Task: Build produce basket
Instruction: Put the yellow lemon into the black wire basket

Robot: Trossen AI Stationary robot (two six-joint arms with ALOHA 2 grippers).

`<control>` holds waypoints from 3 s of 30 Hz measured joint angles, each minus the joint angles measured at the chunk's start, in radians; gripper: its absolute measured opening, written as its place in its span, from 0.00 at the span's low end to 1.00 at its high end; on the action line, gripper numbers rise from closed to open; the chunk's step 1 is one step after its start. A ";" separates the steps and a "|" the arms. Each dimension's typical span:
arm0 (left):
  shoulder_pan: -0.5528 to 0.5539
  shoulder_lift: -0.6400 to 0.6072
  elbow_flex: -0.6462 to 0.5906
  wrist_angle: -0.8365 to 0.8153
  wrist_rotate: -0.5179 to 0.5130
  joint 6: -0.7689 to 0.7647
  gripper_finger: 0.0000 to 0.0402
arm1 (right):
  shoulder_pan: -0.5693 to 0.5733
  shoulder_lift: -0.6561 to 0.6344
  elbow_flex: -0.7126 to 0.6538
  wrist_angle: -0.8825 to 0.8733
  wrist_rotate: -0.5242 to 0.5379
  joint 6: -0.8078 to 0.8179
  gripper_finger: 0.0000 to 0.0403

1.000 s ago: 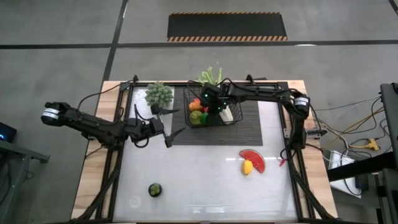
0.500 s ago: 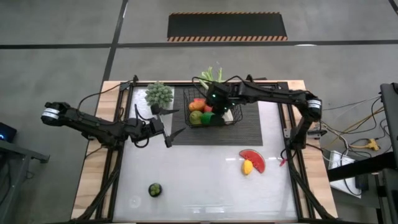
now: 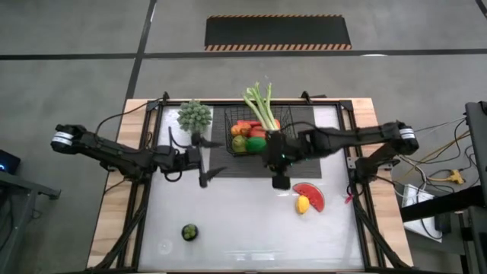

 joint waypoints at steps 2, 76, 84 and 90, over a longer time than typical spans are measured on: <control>-0.021 0.027 0.000 -0.012 0.023 -0.032 0.90 | 0.032 -0.010 -0.044 0.047 0.000 -0.005 0.03; -0.108 0.116 0.017 0.351 -0.183 0.385 0.90 | 0.353 0.181 -0.393 -0.016 -0.082 1.645 0.38; -0.108 0.116 0.017 0.351 -0.182 0.384 0.90 | 0.351 0.150 -0.354 0.001 -0.051 1.504 0.41; -0.108 0.116 0.017 0.352 -0.182 0.401 0.90 | 0.302 0.110 -0.236 0.007 0.144 1.254 0.44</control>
